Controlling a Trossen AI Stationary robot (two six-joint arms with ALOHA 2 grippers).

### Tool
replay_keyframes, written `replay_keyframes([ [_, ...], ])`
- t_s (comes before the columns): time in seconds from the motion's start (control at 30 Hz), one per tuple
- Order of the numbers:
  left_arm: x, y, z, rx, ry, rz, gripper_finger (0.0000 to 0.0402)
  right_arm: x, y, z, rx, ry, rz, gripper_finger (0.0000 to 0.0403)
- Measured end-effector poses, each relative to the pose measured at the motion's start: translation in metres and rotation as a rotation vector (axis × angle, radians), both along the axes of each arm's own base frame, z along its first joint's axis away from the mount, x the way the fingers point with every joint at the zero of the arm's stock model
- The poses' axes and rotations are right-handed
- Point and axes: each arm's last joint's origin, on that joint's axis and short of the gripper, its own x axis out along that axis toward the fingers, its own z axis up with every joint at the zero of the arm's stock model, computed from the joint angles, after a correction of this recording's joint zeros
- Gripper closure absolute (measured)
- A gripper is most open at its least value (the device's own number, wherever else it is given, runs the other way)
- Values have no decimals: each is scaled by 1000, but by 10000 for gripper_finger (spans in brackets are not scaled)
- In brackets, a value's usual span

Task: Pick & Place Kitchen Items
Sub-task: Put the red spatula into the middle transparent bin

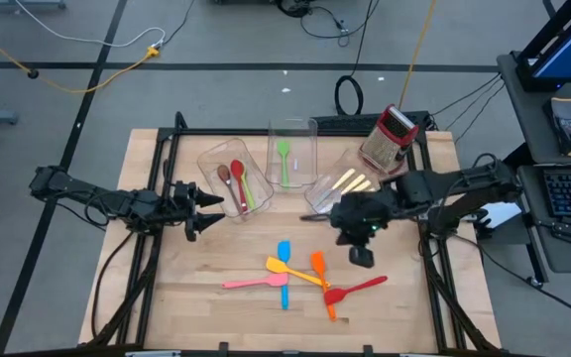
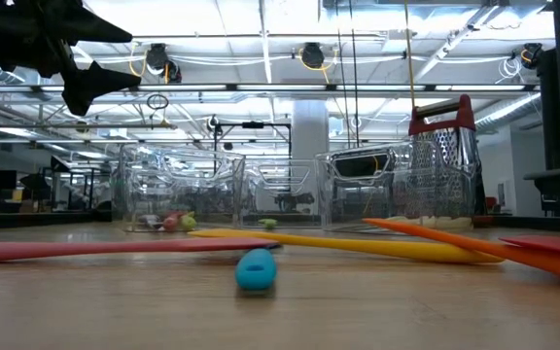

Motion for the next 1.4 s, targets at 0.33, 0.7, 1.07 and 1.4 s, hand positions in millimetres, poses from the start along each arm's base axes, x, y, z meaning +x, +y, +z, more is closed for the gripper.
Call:
replay_keyframes([
  [0.33,0,0,0,1,2,0,96,-23,27,-33,-28,220,54,403],
  [0.7,0,0,-1,3,10,1,96,-40,48,-86,-104,377,151,403],
  [1.07,0,0,-4,6,36,1,96,-43,61,-128,-95,315,276,403],
  [1.4,0,0,-4,6,36,2,96,-39,65,-150,-12,234,309,390],
])
